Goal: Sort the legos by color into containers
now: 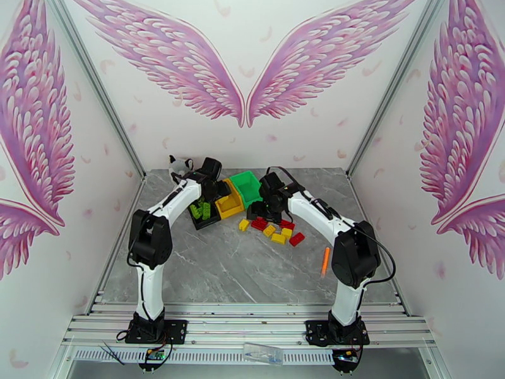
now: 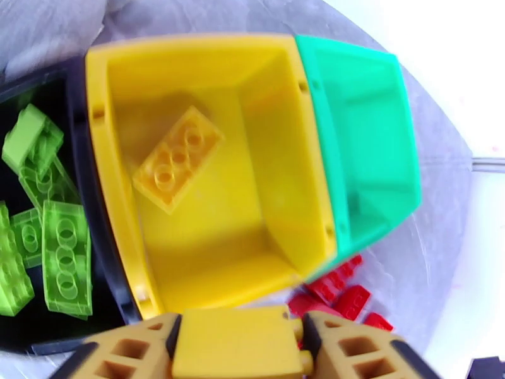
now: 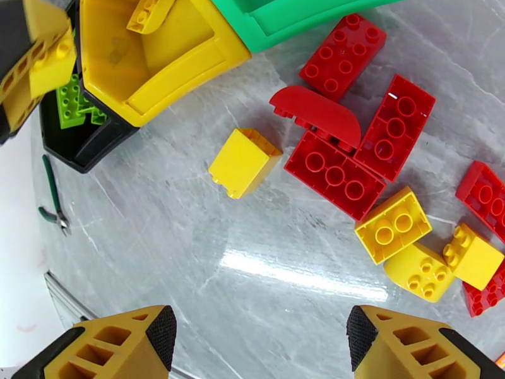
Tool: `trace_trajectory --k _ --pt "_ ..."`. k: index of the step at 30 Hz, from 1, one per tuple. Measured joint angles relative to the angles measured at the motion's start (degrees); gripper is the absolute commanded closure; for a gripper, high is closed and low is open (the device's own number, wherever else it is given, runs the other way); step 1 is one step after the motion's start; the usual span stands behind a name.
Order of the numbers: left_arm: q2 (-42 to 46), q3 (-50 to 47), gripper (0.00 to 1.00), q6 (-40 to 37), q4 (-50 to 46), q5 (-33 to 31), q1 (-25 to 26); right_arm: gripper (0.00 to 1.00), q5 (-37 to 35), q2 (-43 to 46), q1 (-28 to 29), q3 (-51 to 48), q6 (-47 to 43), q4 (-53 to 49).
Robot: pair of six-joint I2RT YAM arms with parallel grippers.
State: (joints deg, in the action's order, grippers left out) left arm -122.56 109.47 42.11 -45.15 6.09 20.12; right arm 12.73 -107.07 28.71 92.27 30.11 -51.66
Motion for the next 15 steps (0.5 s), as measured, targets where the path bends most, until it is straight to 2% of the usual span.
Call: trace_trajectory --k 8,15 --pt "-1.4 2.2 0.27 -1.7 -1.4 1.8 0.0 0.22 -0.4 0.2 0.0 -1.9 0.3 0.0" --pt "4.8 -5.6 0.25 -2.9 -0.8 1.6 2.8 0.24 -0.2 0.2 0.0 -3.6 0.5 0.1"
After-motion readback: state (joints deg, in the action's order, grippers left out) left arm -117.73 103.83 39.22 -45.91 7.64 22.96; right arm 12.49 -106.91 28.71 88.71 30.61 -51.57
